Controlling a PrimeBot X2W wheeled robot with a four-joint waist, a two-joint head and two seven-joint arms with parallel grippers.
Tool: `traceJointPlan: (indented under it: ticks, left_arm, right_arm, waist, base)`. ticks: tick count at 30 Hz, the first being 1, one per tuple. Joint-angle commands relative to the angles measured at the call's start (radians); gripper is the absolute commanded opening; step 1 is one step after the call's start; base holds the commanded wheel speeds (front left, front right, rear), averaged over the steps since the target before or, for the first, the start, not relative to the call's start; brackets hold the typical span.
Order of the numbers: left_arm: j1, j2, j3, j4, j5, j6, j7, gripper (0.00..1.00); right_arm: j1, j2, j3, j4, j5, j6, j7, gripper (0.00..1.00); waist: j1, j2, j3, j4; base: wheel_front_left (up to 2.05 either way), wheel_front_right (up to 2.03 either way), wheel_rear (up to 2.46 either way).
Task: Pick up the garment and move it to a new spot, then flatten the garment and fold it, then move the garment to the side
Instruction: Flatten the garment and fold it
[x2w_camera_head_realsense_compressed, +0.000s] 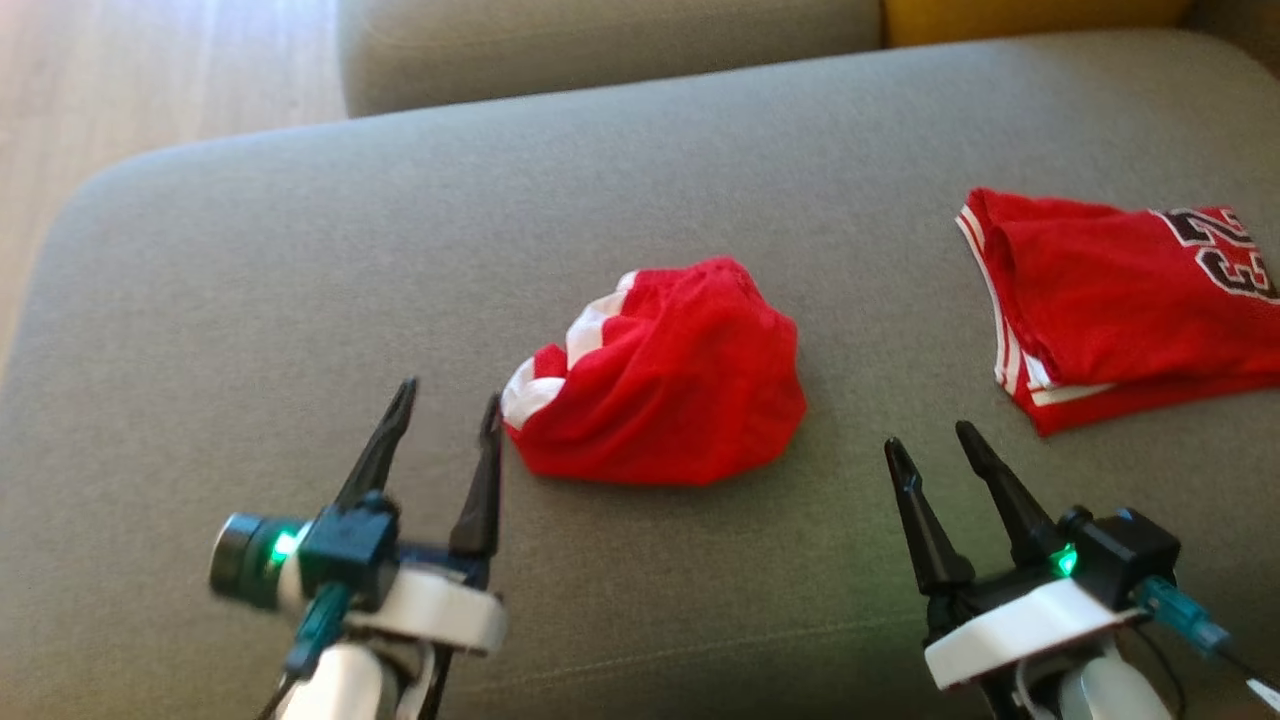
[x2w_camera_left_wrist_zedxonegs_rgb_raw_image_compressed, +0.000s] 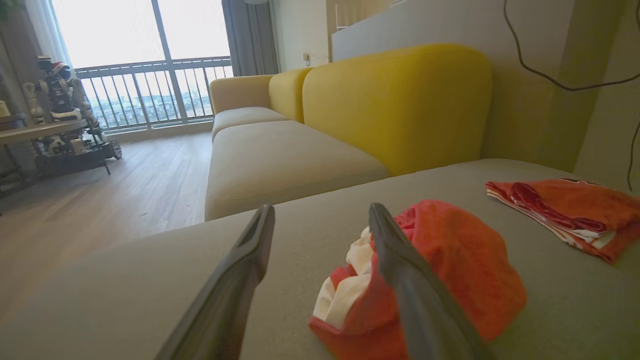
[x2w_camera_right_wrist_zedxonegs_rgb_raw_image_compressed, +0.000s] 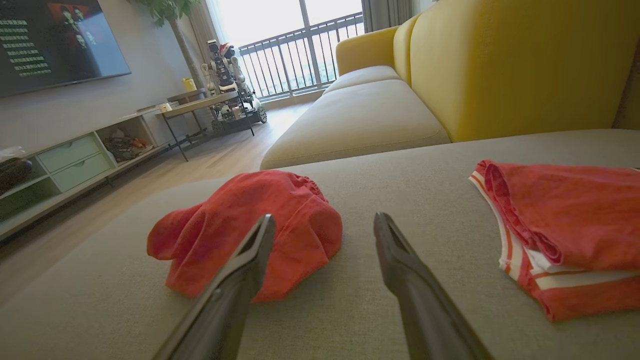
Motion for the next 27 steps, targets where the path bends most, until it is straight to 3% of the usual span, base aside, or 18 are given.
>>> traceJointPlan:
  ticks: [1,10,14,21,25,26,27]
  left_arm:
    - [-0.091,0.003,0.011,-0.014,0.014,-0.017,-0.005,1.0]
    - [-0.348,0.001,-0.109,0.186,0.045,-0.097,-0.005,1.0]
    - [-0.424,-0.002,-0.147,0.268,0.051,-0.108,0.016,1.0]
    - [-0.527,0.005,-0.187,0.464,0.078,-0.098,0.178,1.0]
    - [-0.554,0.014,-0.197,0.51,0.076,-0.105,0.173,1.0]
    - [-0.559,0.017,-0.202,0.518,0.075,-0.108,0.166,0.68]
    - [-0.565,0.02,-0.206,0.523,0.074,-0.11,0.153,0.28]
  right_arm:
    - [-0.061,-0.002,0.024,-0.035,0.006,0.0,-0.009,1.0]
    - [-0.11,-0.002,0.038,-0.047,0.011,0.0,-0.009,1.0]
    - [-0.126,-0.002,0.043,-0.05,0.016,0.0,-0.009,1.0]
    - [-0.156,-0.002,0.046,-0.056,0.039,0.0,-0.009,1.0]
    - [-0.166,-0.002,0.045,-0.063,0.051,0.0,-0.009,1.0]
    - [-0.167,-0.002,0.043,-0.064,0.053,0.0,-0.009,1.0]
    - [-0.167,-0.002,0.043,-0.064,0.055,0.0,-0.009,1.0]
  waist:
    - [0.0,0.0,0.032,-0.027]
    - [0.0,0.0,0.128,-0.113]
    - [0.0,0.0,0.16,-0.145]
    - [0.0,0.0,0.214,-0.207]
    - [0.0,0.0,0.235,-0.226]
    - [0.0,0.0,0.237,-0.228]
    - [0.0,0.0,0.239,-0.23]
  base:
    - [0.0,0.0,0.0]
    - [0.0,0.0,0.0]
    - [0.0,0.0,0.0]
    - [0.0,0.0,0.0]
    - [0.0,0.0,0.0]
    - [0.0,0.0,0.0]
    - [0.0,0.0,0.0]
